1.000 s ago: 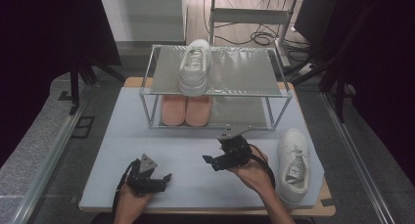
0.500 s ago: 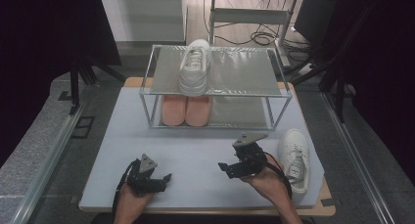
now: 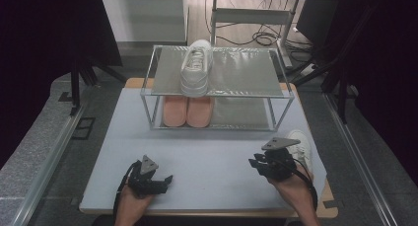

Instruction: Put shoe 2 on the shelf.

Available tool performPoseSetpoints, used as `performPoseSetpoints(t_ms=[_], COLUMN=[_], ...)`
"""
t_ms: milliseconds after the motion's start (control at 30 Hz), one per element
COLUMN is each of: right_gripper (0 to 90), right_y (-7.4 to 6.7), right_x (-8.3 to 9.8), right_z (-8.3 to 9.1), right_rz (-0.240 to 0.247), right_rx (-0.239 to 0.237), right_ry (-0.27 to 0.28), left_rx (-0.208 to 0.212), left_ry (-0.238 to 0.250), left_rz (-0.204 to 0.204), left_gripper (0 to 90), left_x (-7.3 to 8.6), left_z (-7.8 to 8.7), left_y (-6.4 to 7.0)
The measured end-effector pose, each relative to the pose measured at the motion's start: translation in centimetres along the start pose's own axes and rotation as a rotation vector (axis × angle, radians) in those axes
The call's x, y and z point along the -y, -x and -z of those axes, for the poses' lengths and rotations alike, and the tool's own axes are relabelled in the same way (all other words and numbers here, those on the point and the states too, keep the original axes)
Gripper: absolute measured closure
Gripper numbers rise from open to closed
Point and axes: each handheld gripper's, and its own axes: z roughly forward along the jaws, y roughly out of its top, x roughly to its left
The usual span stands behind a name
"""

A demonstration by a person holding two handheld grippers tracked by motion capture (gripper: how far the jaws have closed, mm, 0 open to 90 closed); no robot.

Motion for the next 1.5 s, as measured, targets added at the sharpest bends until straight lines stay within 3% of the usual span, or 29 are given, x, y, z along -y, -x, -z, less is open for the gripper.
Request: performPoseSetpoints(t_ms=[100, 333, 600, 900, 1300, 1500], right_gripper=[81.8, 89.6, 89.9, 89.9, 89.8, 90.0], right_y=[0.9, 3.3, 6.7, 9.8, 12.9, 13.1], right_x=[0.6, 1.8, 3.3, 5.0, 8.5, 9.2], right_z=[0.9, 2.9, 4.7, 5.9, 4.0, 3.5], right_rz=[-0.019, -0.073, -0.168, -0.254, -0.342, -0.359], right_rx=[0.044, 0.137, 0.239, 0.321, 0.366, 0.353], right_ry=[0.003, 0.006, 0.023, 0.032, -0.039, -0.048], left_rx=[0.0, 0.0, 0.0, 0.0, -0.001, 0.0], left_ry=[-0.001, 0.004, 0.002, 0.003, 0.003, 0.002], left_rz=[0.0, 0.003, 0.002, 0.003, 0.002, 0.003], left_gripper=[16.7, 16.7, 16.7, 16.7, 16.7, 16.7], left_x=[0.0, 0.0, 0.0, 0.0, 0.0, 0.0], left_z=[0.0, 0.0, 0.0, 0.0, 0.0, 0.0], left_y=[0.0, 0.0, 0.0, 0.0, 0.0, 0.0])
